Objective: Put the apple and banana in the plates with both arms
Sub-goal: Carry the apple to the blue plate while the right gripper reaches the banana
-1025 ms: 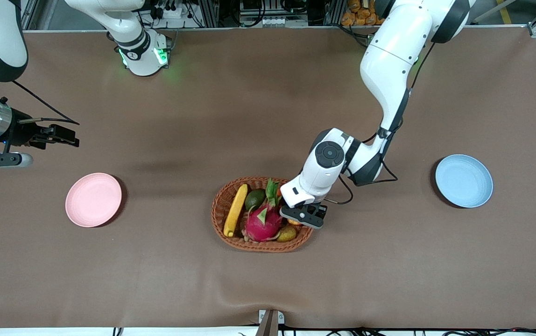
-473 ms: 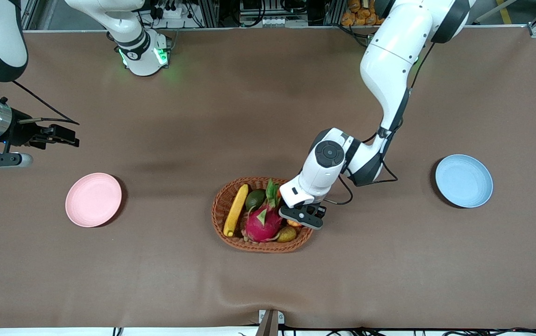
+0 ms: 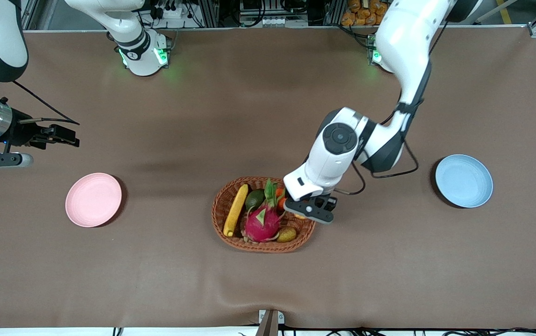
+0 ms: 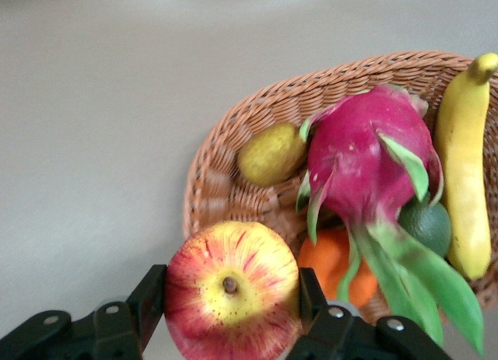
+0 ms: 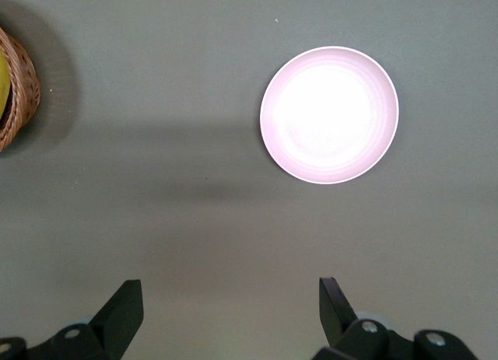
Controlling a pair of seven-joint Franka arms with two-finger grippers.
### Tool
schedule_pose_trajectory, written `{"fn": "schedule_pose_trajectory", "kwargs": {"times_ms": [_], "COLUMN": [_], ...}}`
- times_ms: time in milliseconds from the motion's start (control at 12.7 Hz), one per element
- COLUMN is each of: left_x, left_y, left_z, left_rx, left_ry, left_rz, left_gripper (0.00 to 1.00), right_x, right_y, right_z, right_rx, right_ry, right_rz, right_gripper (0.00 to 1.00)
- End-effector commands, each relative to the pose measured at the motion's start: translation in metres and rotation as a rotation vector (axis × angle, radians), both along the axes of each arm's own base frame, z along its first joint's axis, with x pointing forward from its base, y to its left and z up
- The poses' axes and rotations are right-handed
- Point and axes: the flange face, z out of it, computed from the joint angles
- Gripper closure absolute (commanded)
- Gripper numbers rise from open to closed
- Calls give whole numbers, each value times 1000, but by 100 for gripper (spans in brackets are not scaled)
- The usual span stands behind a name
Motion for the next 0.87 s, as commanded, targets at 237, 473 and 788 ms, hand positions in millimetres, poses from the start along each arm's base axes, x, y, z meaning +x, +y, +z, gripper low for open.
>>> {"fn": "schedule_pose_trajectory", "kwargs": {"times_ms": [237,473,788], "left_x": [11,3,-32], "left_y": [100,180,283], "left_z": [49,64,56], "left_rx": [71,80,115], "left_ry": [57,83,135], "left_rz": [2,56,58], "left_gripper": [93,93,91], "right_x": [1,6,24], "right_y": [3,17,48], "right_z": [-3,-7,-23], "right_rx": [12,14,91], "right_ry": [-4,-20,-53], "right_rz": [6,19,2], "right_gripper": [0,0,0]}}
